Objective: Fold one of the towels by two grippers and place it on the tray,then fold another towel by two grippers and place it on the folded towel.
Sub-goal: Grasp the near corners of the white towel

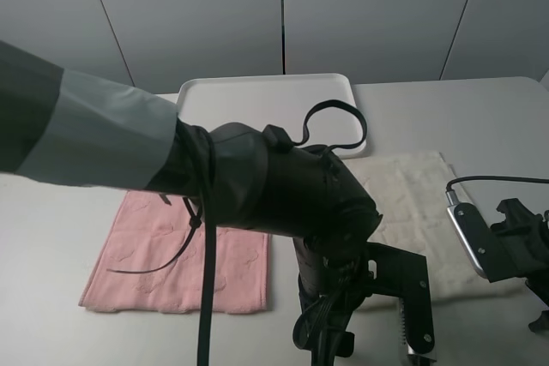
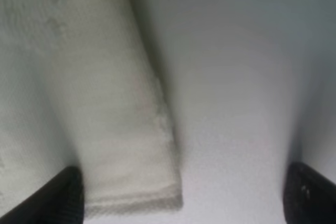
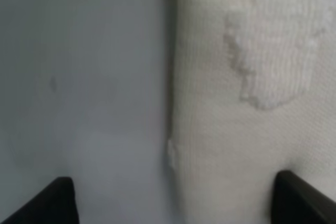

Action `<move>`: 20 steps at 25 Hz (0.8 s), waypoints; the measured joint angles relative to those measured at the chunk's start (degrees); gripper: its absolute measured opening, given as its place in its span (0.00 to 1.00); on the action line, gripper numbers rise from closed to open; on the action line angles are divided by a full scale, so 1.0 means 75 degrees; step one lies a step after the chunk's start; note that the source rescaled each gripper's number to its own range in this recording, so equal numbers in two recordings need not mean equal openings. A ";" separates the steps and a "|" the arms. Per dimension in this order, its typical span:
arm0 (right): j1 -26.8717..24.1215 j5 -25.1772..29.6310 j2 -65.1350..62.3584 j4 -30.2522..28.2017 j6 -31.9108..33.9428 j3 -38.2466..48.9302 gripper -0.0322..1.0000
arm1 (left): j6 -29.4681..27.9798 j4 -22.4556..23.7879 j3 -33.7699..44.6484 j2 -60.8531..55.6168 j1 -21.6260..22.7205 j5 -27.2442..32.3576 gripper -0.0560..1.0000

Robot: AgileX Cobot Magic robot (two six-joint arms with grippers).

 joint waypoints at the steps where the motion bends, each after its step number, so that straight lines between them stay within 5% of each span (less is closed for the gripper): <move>1: 0.0000 -0.0020 0.0000 -0.0065 0.0054 0.0000 0.79 | 0.0000 0.0000 0.0000 0.0000 0.0000 0.0000 0.98; 15: 0.0000 -0.0038 0.0296 -0.0164 0.0256 -0.0077 0.73 | 0.0000 0.0000 0.0000 0.0000 0.0000 0.0000 0.98; 18: 0.0000 -0.0053 0.0301 -0.0191 0.0256 -0.0077 0.62 | 0.0000 0.0000 0.0000 0.0000 0.0000 0.0000 0.98; 20: 0.0000 -0.0114 0.0301 -0.0225 0.0256 -0.0077 0.46 | 0.0000 0.0000 0.0000 0.0000 0.0000 0.0000 0.98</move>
